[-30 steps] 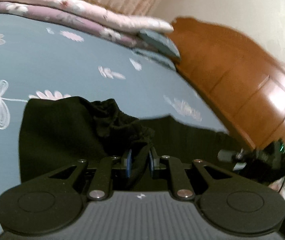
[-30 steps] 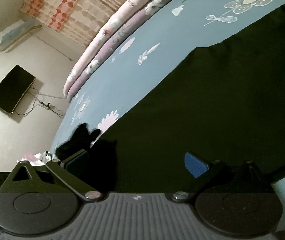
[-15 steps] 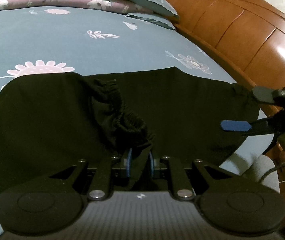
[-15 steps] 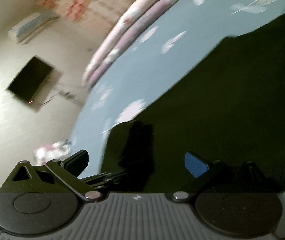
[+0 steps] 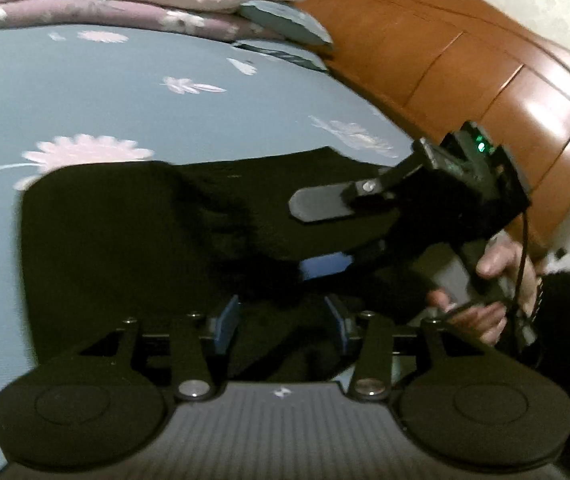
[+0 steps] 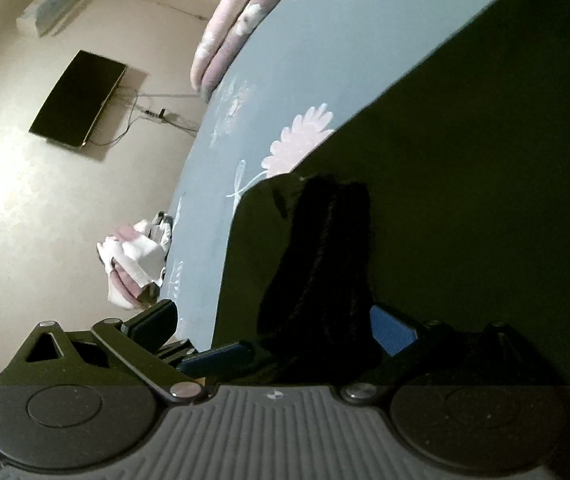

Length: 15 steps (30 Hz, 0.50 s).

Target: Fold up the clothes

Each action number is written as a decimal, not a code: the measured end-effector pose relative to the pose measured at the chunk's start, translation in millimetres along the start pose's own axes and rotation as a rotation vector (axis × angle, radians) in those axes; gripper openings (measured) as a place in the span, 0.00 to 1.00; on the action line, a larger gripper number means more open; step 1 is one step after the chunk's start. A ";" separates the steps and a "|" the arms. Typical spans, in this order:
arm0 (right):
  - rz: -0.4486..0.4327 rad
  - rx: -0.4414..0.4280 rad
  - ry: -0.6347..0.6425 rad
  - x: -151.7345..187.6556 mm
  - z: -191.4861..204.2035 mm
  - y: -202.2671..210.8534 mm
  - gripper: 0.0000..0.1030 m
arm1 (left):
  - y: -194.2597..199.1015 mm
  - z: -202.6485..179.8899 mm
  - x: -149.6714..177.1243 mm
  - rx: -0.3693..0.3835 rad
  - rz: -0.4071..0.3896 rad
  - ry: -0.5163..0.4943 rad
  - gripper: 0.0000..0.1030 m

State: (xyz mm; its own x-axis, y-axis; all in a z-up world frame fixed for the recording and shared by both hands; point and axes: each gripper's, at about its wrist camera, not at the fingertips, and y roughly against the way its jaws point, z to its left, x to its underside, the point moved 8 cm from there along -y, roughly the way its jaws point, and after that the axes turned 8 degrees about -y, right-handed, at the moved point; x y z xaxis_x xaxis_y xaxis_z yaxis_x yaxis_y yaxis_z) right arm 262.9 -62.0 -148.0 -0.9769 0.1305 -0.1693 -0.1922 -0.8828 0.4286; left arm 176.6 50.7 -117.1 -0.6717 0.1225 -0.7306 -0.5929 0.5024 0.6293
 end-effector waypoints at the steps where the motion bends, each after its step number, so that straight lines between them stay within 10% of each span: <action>1: 0.005 0.008 0.011 -2.0 1.1 -3.0 1.00 | 4.4 5.7 2.2 -0.022 0.002 -0.004 0.45; 11: 0.045 0.131 0.183 -13.8 13.9 -30.5 0.97 | 47.5 61.3 4.0 -0.151 -0.080 0.079 0.50; 15: 0.027 0.275 0.325 -6.0 16.4 -27.2 0.63 | 47.7 67.8 2.7 -0.150 -0.093 0.093 0.53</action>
